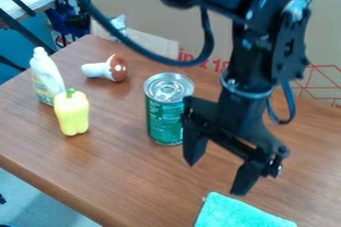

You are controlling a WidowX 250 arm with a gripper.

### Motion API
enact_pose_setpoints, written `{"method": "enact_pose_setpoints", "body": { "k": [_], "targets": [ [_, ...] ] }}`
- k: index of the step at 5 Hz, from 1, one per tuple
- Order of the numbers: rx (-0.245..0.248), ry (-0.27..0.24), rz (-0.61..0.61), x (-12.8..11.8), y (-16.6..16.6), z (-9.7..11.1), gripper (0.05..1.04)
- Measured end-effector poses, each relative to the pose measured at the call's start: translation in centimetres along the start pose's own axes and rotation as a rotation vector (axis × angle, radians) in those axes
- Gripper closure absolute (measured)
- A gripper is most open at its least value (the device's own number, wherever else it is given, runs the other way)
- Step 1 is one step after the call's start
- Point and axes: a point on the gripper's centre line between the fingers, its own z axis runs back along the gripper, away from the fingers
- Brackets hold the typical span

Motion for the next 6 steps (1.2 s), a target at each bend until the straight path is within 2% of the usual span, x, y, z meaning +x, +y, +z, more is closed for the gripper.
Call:
{"method": "enact_pose_setpoints", "body": {
  "k": [1, 2, 3, 5, 6],
  "targets": [
    [-0.056, -0.004, 0.009, 0.3, -0.6, -2.0, 0.083],
    [-0.070, 0.002, -0.012, -0.8, -2.0, -4.3, 0.083],
    [-0.099, -0.015, -0.062, -1.5, -4.1, -5.4, 0.083],
    [-0.074, 0.029, -0.114, -2.1, -6.7, -7.2, 0.083],
    [-0.072, 0.048, -0.063, -1.1, -5.7, -7.7, 0.082]
  ]
}}
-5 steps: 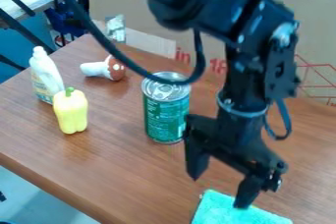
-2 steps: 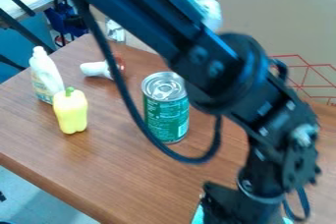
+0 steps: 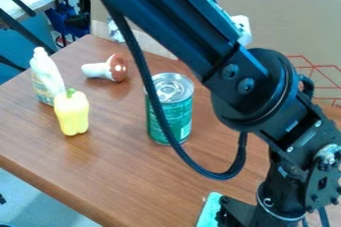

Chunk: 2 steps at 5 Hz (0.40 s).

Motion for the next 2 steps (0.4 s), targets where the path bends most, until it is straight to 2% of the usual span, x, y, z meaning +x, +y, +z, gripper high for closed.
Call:
{"method": "enact_pose_setpoints", "body": {
  "k": [1, 2],
  "targets": [
    [0.022, 0.001, 0.031, 1.1, 1.2, 0.1, 0.082],
    [0.030, -0.017, 0.090, 3.4, 4.3, 0.6, 0.083]
  ]
}}
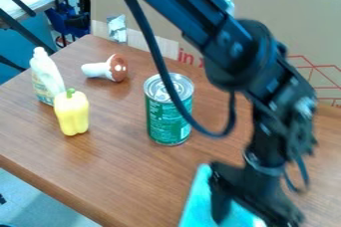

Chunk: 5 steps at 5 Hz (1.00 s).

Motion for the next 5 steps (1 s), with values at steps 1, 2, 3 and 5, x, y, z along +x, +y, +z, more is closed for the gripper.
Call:
{"method": "enact_pose_setpoints", "body": {
  "k": [1, 2, 3, 5],
  "targets": [
    [0.018, 0.000, -0.057, 2.8, 1.1, 0.7, 0.083],
    [0.006, -0.050, -0.114, 4.1, 0.7, 1.5, 0.083],
    [-0.029, -0.098, -0.172, 5.3, -0.5, 1.9, 0.083],
    [-0.015, -0.111, -0.215, 4.1, -1.5, 2.3, 0.083]
  ]
}}
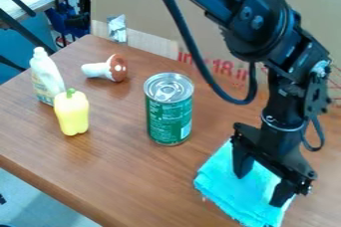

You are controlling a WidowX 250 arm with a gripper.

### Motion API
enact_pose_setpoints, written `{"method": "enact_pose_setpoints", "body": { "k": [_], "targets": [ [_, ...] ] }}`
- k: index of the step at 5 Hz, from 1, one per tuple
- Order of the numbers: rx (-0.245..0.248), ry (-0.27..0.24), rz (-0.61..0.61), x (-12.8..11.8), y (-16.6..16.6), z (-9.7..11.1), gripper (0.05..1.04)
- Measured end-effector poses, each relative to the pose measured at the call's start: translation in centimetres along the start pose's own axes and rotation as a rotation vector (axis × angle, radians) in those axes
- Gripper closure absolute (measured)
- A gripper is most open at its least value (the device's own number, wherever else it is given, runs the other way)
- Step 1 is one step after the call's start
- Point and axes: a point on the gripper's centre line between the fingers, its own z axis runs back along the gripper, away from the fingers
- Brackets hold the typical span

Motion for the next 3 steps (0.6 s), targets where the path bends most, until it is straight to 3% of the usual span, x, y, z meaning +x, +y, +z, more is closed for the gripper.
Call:
{"method": "enact_pose_setpoints", "body": {
  "k": [2, 3],
  "targets": [
    [-0.032, -0.216, 0.030, -2.2, 0.0, 8.1, 0.083],
    [-0.035, -0.141, 0.049, -4.8, 0.1, 10.9, 0.083]
  ]
}}
